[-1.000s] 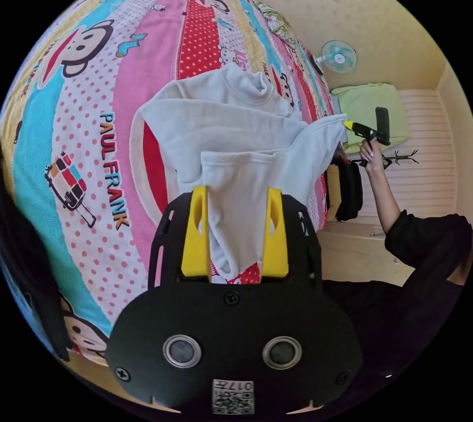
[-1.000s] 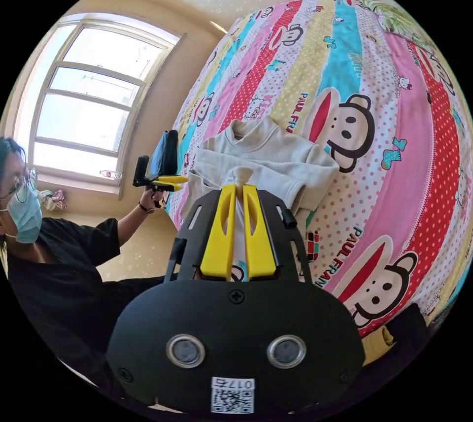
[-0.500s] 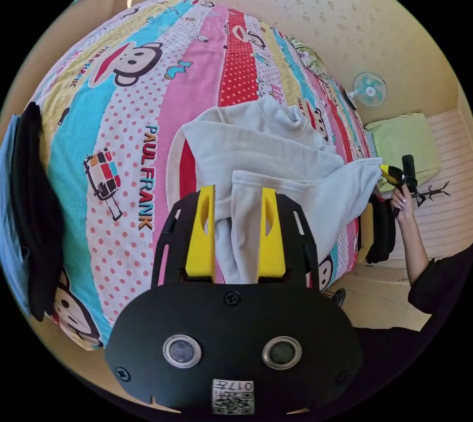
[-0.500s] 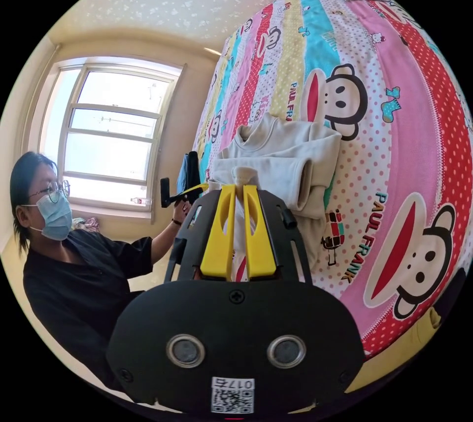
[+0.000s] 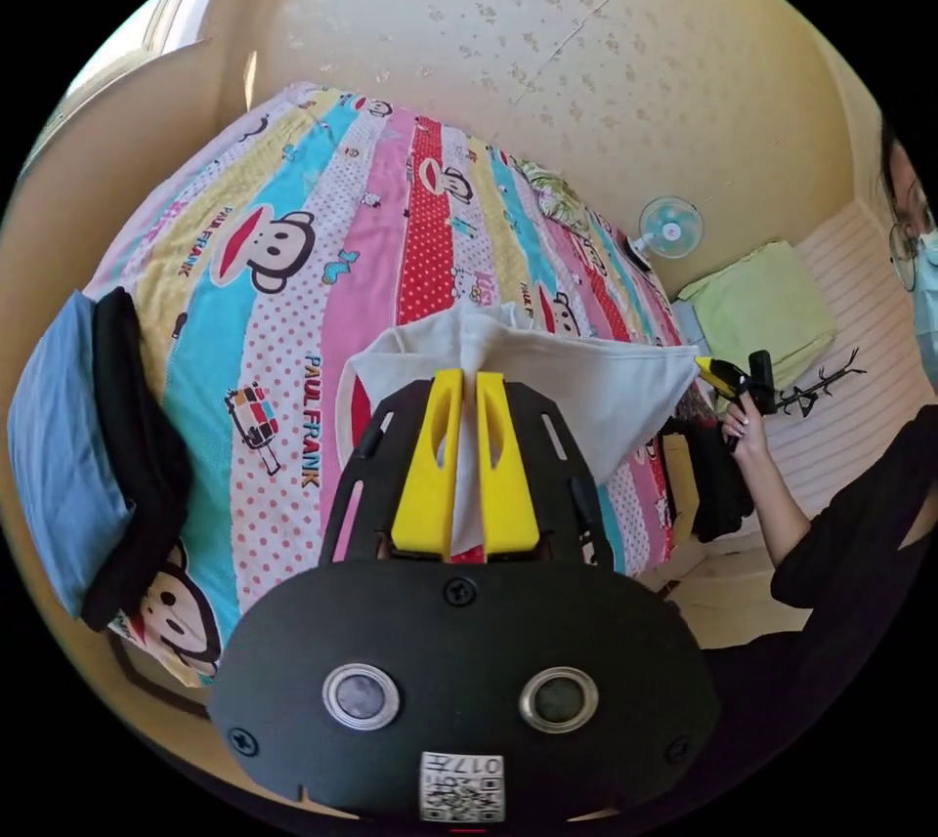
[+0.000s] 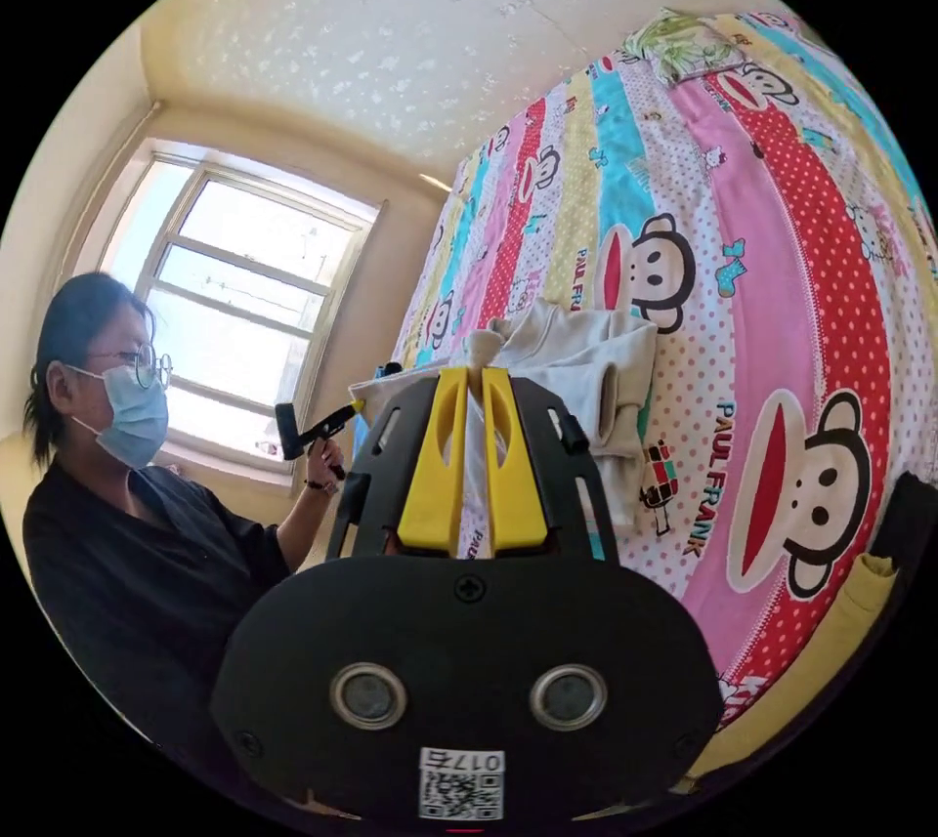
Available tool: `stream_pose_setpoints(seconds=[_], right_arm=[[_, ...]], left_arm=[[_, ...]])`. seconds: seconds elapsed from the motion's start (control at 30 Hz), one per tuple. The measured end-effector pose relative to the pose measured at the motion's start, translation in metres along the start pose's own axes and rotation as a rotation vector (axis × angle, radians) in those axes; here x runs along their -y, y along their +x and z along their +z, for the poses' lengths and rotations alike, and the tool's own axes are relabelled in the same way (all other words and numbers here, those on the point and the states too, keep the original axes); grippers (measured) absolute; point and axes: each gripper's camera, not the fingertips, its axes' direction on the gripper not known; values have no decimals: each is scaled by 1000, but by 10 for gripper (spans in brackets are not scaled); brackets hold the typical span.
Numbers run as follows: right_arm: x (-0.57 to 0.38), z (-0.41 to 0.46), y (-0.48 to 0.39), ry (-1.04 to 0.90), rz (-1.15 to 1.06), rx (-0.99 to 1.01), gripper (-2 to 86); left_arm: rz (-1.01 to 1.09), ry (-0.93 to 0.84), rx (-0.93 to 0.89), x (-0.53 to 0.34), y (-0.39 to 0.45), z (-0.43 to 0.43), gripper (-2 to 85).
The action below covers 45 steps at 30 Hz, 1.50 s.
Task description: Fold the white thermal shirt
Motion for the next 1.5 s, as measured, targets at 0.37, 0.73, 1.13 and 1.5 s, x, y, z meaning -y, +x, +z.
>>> stream_pose_setpoints(seconds=[0.37,0.73,1.13,1.5], right_arm=[[114,80,69,0,2,-128,85],[0,117,114,-403,153,-149,104],[1,78,135,-457,441,-191,43],[75,194,32,-353,65,-22,105]], left_arm=[[-315,-90,-159,92,-146,87,134],[-262,-480,-84,-44,-117,132,123],[-588,-396,-331,-78,-205,65,130],[-809,-152,-340,-116,-235,73,163]])
